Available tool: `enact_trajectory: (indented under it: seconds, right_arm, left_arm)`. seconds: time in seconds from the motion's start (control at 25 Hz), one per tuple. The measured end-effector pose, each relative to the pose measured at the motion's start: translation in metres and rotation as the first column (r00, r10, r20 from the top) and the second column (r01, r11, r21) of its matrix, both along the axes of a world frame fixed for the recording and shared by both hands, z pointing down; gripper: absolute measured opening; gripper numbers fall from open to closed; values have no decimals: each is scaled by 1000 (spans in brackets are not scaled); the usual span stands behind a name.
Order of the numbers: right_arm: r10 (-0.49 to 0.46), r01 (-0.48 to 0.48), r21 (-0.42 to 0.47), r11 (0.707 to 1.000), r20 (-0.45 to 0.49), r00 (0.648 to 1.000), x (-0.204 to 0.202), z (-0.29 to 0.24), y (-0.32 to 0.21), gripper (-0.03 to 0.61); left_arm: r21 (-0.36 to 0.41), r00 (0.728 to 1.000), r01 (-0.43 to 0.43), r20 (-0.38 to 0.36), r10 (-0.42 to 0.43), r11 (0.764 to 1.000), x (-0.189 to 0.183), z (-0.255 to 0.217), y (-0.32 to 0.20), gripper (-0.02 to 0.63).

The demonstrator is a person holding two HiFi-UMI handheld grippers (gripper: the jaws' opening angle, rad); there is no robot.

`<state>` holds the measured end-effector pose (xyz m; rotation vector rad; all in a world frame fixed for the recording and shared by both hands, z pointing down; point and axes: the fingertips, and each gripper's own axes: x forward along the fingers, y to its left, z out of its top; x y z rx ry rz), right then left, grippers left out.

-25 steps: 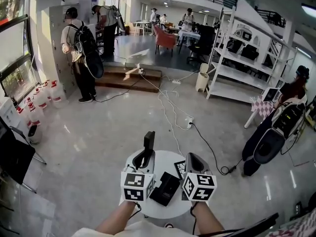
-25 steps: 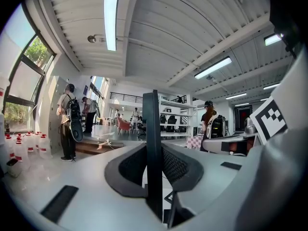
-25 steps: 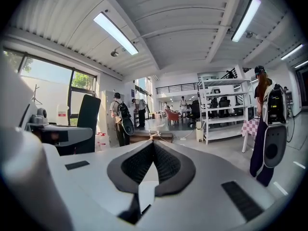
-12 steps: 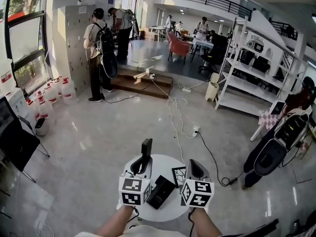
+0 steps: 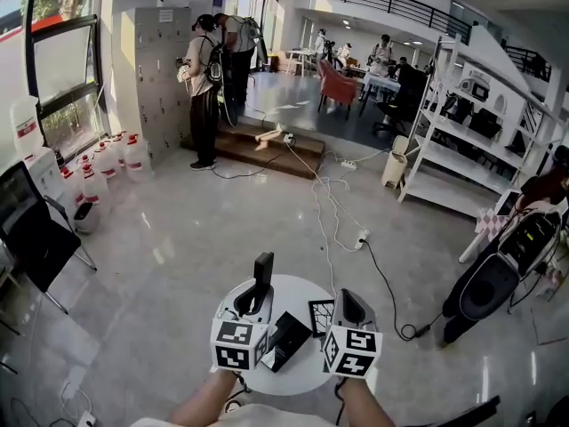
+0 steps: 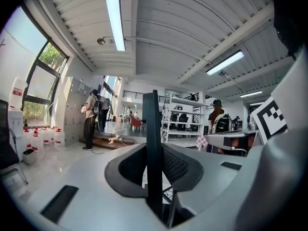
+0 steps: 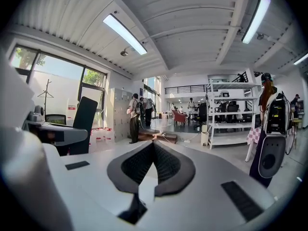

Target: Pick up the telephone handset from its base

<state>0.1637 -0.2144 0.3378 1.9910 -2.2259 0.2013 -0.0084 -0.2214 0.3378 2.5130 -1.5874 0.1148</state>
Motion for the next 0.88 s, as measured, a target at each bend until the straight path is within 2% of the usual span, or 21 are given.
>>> enact_trajectory:
  seconds: [0.2,0.88]
  right_arm:
    - [-12,12,8,1000,9,1000,-7,-2,-5,25]
    - [19,-19,-7,1000,-2,1000,-9,2,-3,25]
  left_arm:
    - [17,1000,-8,22,8,1000,-4,-3,-2,84]
    - [-3,997,-73,35,73,997,-1,0,-7,84]
